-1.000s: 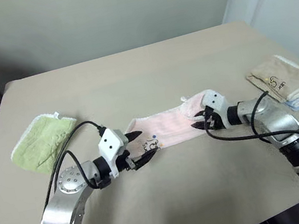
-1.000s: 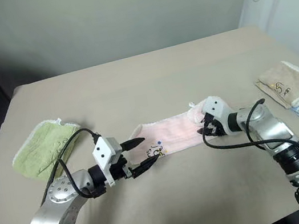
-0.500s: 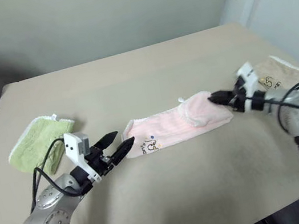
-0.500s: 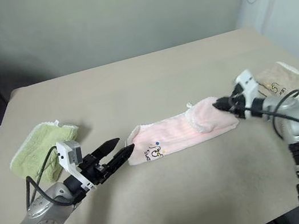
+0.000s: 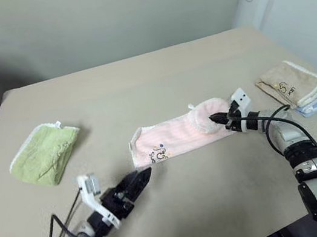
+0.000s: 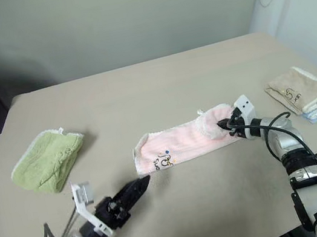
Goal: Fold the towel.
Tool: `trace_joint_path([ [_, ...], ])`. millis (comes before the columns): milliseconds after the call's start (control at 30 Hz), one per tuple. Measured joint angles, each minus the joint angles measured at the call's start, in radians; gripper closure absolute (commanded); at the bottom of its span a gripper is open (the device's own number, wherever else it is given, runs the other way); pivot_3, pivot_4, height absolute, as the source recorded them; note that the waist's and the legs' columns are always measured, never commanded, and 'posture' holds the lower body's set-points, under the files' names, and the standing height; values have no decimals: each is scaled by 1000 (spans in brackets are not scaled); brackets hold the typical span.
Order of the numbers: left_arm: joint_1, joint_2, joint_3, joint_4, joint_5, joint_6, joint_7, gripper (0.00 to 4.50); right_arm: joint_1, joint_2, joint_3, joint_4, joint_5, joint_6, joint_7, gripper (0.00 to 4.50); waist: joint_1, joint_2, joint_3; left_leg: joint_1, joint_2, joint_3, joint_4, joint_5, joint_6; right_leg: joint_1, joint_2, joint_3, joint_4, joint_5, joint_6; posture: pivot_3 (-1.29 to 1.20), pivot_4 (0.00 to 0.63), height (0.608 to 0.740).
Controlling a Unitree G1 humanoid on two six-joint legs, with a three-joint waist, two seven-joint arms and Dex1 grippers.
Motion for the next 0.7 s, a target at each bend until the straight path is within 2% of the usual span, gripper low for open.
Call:
trace_joint_path([
  [167,-73,-2,-33,34,-68,24,207,20,-21,25,-53,-98,70,29,18,4108,9,2,1,0,0,0,0,2,-3,0,1,-1,1,0,0,0,150,740],
  [233,-130,-22,-44,71,-97,24,290,20,-23,32,-61,-128,84,36,18,4108,11,2,1,0,0,0,0,5,-9,0,1,-1,1,0,0,0,150,740],
  [400,-309,-88,-73,191,-180,26,493,20,-16,43,-83,-187,111,63,13,4108,26,4,1,1,-3,-1,0,6,-10,1,0,-1,2,1,2,0,150,740],
  [633,-403,-88,-90,279,-191,34,535,20,5,46,-93,-238,130,82,-15,4108,30,4,1,5,-7,-1,0,6,-8,6,-1,-1,2,1,1,0,150,740],
  [700,-408,-83,-89,287,-190,38,535,587,9,46,-98,-251,137,91,-25,4108,30,4,1,5,-7,-1,0,6,-8,6,-1,-1,2,0,0,0,150,740],
])
